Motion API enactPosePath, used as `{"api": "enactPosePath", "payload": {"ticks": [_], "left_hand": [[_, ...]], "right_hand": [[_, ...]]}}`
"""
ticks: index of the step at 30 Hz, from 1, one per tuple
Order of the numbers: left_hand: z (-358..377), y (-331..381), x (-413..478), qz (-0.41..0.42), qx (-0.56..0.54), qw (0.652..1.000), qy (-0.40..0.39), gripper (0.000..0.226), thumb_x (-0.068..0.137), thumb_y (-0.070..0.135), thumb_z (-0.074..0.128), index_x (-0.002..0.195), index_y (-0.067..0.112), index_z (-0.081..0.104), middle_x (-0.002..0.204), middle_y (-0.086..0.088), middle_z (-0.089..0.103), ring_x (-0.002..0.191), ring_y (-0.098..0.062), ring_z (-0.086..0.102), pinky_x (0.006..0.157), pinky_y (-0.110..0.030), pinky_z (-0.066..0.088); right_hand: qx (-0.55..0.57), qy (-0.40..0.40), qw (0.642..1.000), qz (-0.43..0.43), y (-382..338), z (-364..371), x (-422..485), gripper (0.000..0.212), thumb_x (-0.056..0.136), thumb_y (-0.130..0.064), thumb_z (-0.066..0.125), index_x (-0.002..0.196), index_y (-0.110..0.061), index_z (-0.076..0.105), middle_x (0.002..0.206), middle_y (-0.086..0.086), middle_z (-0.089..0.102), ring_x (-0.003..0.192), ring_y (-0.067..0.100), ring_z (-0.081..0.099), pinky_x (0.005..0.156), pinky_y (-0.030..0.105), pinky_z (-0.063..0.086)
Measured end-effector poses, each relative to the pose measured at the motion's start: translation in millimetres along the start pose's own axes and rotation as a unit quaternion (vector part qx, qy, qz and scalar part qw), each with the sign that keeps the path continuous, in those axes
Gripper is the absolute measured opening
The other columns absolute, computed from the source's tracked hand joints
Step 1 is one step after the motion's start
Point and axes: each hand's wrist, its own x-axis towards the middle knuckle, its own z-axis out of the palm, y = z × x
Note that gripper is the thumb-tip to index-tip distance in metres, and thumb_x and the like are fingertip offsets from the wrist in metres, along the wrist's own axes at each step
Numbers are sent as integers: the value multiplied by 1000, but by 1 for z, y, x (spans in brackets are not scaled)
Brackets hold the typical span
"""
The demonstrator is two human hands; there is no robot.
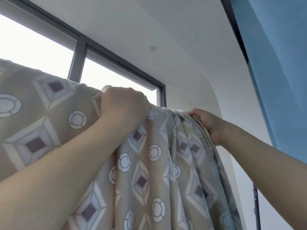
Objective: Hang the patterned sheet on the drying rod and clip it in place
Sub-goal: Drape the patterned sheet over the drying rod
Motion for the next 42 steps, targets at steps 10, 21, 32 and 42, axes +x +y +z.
{"api": "enactPosePath", "payload": {"ticks": [10, 21, 32, 42], "left_hand": [[12, -3, -2, 9, 17, 999, 41, 49, 98, 31, 20, 62, 13, 48, 54, 1, 41, 48, -14, 34, 49, -26, 17], [13, -10, -2, 30, 28, 998, 40, 51, 97, 43, 18, 70, 14, 50, 55, -1, 41, 48, -16, 34, 50, -26, 22], [22, -4, -4, 14, 27, 999, 19, 49, 98, 42, 16, 75, 19, 52, 57, 3, 38, 52, -13, 33, 66, -32, 25], [22, -5, -5, 15, 10, 1000, 19, 48, 97, 42, 20, 74, 17, 53, 56, 2, 39, 56, -16, 40, 66, -32, 26]], "right_hand": [[69, 52, 994, -68, -2, 1, 19, 13, 84, -9, 47, 73, -10, 52, 65, 11, 53, 52, 20, 54, 55, 23, 50], [103, 311, 944, -50, 24, -47, 39, 24, 81, 2, 37, 59, -8, 40, 45, 12, 42, 35, 19, 44, 34, 12, 37], [-75, 230, 964, -110, 8, -9, 29, 10, 79, -1, 67, 74, -5, 61, 70, 2, 58, 64, 14, 56, 57, 18, 47], [-497, 377, 764, -165, 15, 4, 19, 42, 93, -32, 47, 134, -23, 43, 143, 3, 38, 131, 27, 35, 106, 41, 27]]}}
